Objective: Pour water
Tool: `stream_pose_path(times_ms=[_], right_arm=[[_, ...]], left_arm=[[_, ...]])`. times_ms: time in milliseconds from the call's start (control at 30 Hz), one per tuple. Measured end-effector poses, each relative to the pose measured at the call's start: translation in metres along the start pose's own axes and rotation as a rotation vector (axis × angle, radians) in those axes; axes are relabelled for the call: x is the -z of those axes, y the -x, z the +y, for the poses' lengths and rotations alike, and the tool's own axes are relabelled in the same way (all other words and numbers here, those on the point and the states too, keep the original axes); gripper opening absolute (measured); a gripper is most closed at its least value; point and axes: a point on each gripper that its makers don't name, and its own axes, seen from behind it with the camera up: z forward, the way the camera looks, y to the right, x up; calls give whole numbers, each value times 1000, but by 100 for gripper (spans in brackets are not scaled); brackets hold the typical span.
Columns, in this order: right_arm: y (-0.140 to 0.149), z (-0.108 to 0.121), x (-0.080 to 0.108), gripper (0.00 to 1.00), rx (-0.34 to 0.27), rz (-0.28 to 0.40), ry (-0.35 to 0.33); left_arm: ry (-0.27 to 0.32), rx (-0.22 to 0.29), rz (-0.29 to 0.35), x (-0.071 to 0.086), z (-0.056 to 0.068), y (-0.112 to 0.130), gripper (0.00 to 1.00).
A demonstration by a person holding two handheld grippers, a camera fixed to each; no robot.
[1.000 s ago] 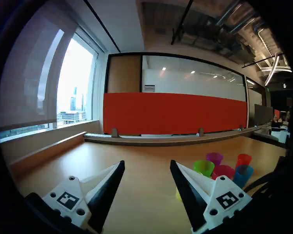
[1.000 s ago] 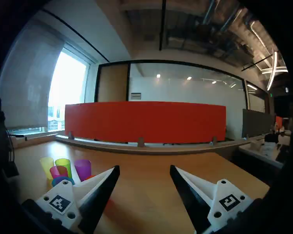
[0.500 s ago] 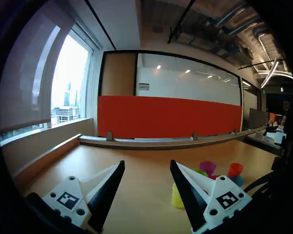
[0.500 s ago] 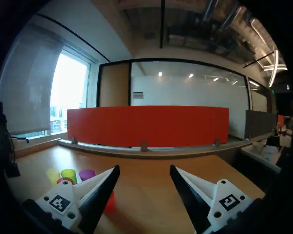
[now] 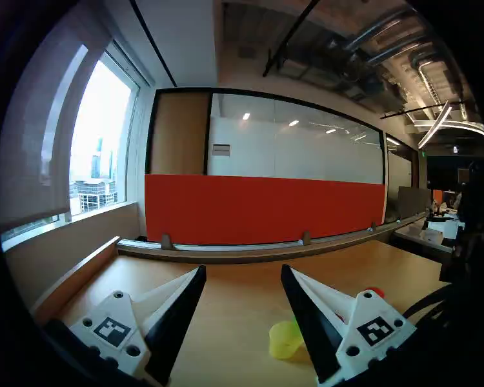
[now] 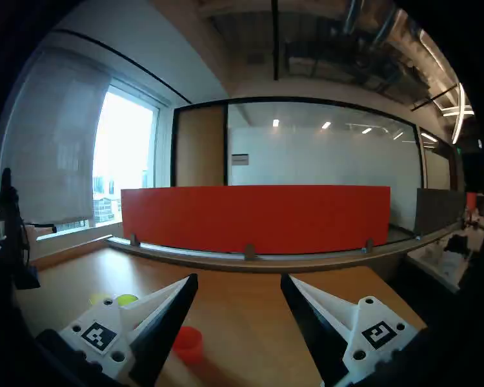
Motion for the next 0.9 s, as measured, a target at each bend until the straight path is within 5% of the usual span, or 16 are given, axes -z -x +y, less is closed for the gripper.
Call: stream_pose_path(times_ms=[367, 900], right_arm=[[-38, 1, -3, 99, 8, 16, -16], [-37, -22, -7, 99, 72, 8, -106]], left_arm=[[-3, -2, 3, -3, -8, -29, 85], [97, -14, 5, -11, 3, -41, 85]])
